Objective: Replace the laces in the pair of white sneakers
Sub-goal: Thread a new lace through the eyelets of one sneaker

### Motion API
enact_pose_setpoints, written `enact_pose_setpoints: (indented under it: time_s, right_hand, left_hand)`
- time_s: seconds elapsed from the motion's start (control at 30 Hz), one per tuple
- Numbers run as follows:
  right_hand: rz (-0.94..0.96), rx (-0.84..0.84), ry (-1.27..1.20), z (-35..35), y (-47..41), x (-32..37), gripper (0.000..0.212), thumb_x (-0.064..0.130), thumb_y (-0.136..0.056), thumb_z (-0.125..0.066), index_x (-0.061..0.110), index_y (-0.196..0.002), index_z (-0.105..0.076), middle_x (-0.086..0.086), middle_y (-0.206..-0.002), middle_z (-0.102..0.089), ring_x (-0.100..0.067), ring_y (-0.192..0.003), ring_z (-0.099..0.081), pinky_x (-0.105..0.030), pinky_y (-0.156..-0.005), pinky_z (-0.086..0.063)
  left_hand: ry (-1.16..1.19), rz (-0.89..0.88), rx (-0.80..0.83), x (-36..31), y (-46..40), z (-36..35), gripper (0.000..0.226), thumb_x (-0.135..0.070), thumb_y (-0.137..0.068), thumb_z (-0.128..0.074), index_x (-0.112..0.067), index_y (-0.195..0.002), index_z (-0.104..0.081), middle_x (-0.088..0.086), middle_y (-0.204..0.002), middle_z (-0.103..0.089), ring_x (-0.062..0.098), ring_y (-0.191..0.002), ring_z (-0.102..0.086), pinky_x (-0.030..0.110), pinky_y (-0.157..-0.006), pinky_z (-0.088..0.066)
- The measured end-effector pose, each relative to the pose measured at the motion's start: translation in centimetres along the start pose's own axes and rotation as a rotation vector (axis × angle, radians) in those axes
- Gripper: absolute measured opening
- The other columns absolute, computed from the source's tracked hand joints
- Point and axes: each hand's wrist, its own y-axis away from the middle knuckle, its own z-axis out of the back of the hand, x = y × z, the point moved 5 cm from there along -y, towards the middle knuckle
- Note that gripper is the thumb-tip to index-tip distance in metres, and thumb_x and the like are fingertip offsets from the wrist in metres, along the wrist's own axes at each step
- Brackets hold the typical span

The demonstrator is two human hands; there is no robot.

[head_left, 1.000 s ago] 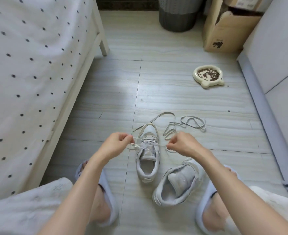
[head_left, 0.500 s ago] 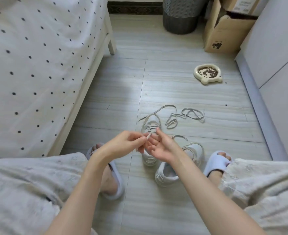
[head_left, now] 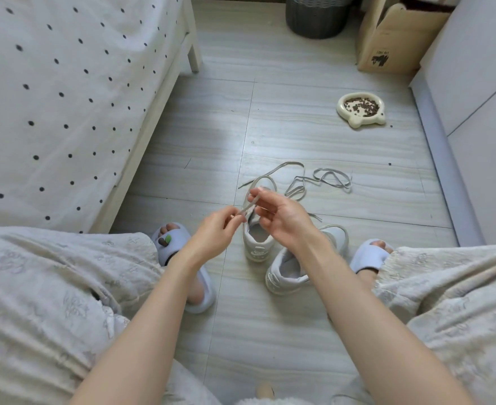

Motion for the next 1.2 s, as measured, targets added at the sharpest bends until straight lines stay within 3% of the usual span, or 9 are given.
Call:
enact_pose_setpoints:
  time_s: [0.1, 0.2, 0.4, 0.53, 0.63, 0.77, 0.93, 1.07, 1.2]
  right_hand:
    - [0.077, 0.013, 0.102, -0.3, 0.4, 1.2, 0.005, 0.016, -0.085, -0.065, 0.014, -0.086, -0.069, 0.002, -0.077, -0.064, -0.006, -0.06, -0.053, -0.016, -0.051, -0.034]
    - [0.077, -0.024, 0.002, 0.6, 0.5, 2.2, 0.005, 0.016, -0.085, -0.064, 0.015, -0.086, -0.069, 0.003, -0.074, -0.061, -0.006, -0.06, -0.053, -0.014, -0.047, -0.036]
    - [0.153, -0.164, -0.03, 2.9, 0.7, 4.0, 0.005, 0.013, -0.086, -0.063, 0.013, -0.084, -0.067, 0.004, -0.062, -0.067, -0.008, -0.059, -0.062, -0.015, -0.051, -0.043]
    - [0.201, -0.243, -0.063, 4.0, 1.0, 4.8, 0.004, 0.011, -0.086, -0.063, 0.009, -0.083, -0.064, -0.002, -0.06, -0.069, -0.014, -0.059, -0.068, -0.017, -0.047, -0.048]
    - [0.22, -0.289, -0.181, 4.8, 1.3, 5.2, 0.003, 0.008, -0.089, -0.06, 0.006, -0.087, -0.06, -0.008, -0.059, -0.069, -0.018, -0.058, -0.07, -0.019, -0.047, -0.051]
    - [0.21, -0.315, -0.254, 5.2, 1.5, 5.3, 0.004, 0.006, -0.09, -0.058, 0.002, -0.09, -0.058, -0.012, -0.058, -0.068, -0.02, -0.057, -0.07, -0.021, -0.049, -0.053]
    - [0.194, -0.315, -0.333, 5.6, 1.6, 5.7, 0.005, 0.005, -0.091, -0.056, 0.002, -0.086, -0.056, -0.013, -0.058, -0.068, -0.021, -0.056, -0.069, -0.021, -0.049, -0.054]
    - [0.205, -0.32, -0.406, 6.1, 1.7, 5.8, 0.007, 0.004, -0.091, -0.056, 0.002, -0.085, -0.056, -0.014, -0.059, -0.068, -0.022, -0.056, -0.07, -0.021, -0.048, -0.053]
    - [0.213, -0.328, -0.408, 6.7, 1.5, 5.6, 0.007, 0.004, -0.092, -0.055, 0.003, -0.085, -0.056, -0.014, -0.06, -0.069, -0.022, -0.057, -0.07, -0.021, -0.048, -0.053]
  left_hand:
    - [0.059, -0.034, -0.049, -0.4, -0.1, 0.0, 0.017, -0.017, -0.096, -0.046, -0.015, -0.088, -0.061, -0.005, -0.064, -0.056, 0.017, -0.062, -0.054, 0.033, -0.07, -0.047]
    - [0.177, -0.032, -0.043, -0.9, -0.1, 0.2, 0.022, -0.016, -0.096, -0.047, -0.019, -0.081, -0.061, -0.003, -0.069, -0.063, 0.009, -0.061, -0.057, 0.021, -0.064, -0.047]
    - [0.392, 0.008, 0.014, -1.4, 0.2, 0.2, 0.025, -0.011, -0.098, -0.043, -0.009, -0.084, -0.063, 0.001, -0.061, -0.052, 0.0, -0.051, -0.05, 0.015, -0.061, -0.046]
    - [0.165, -0.027, -0.022, -0.3, -0.1, -0.1, 0.021, -0.015, -0.098, -0.044, -0.017, -0.086, -0.06, -0.006, -0.06, -0.044, 0.006, -0.054, -0.041, 0.028, -0.065, -0.039]
    - [0.002, -0.096, -0.064, -0.3, 0.1, -0.8, 0.013, -0.016, -0.098, -0.044, -0.007, -0.105, -0.05, -0.01, -0.068, -0.043, 0.007, -0.062, -0.042, 0.025, -0.064, -0.028]
    - [-0.132, -0.152, -0.175, 0.3, 0.7, -1.1, 0.015, -0.014, -0.099, -0.037, -0.003, -0.099, -0.047, -0.003, -0.075, -0.045, 0.024, -0.071, -0.042, 0.027, -0.064, -0.026]
    - [-0.255, -0.072, -0.263, 1.7, 0.7, -0.8, 0.017, -0.006, -0.096, -0.036, -0.002, -0.097, -0.052, 0.008, -0.089, -0.05, 0.034, -0.086, -0.05, 0.041, -0.075, -0.038]
    - [-0.373, 0.098, -0.251, 3.7, 0.4, -0.7, 0.025, 0.001, -0.093, -0.036, -0.003, -0.106, -0.056, 0.016, -0.11, -0.052, 0.033, -0.104, -0.048, 0.04, -0.087, -0.037]
    - [-0.458, 0.203, -0.208, 4.8, 0.2, -1.0, 0.028, -0.004, -0.095, -0.038, -0.006, -0.11, -0.061, 0.016, -0.114, -0.046, 0.034, -0.11, -0.042, 0.039, -0.091, -0.034]
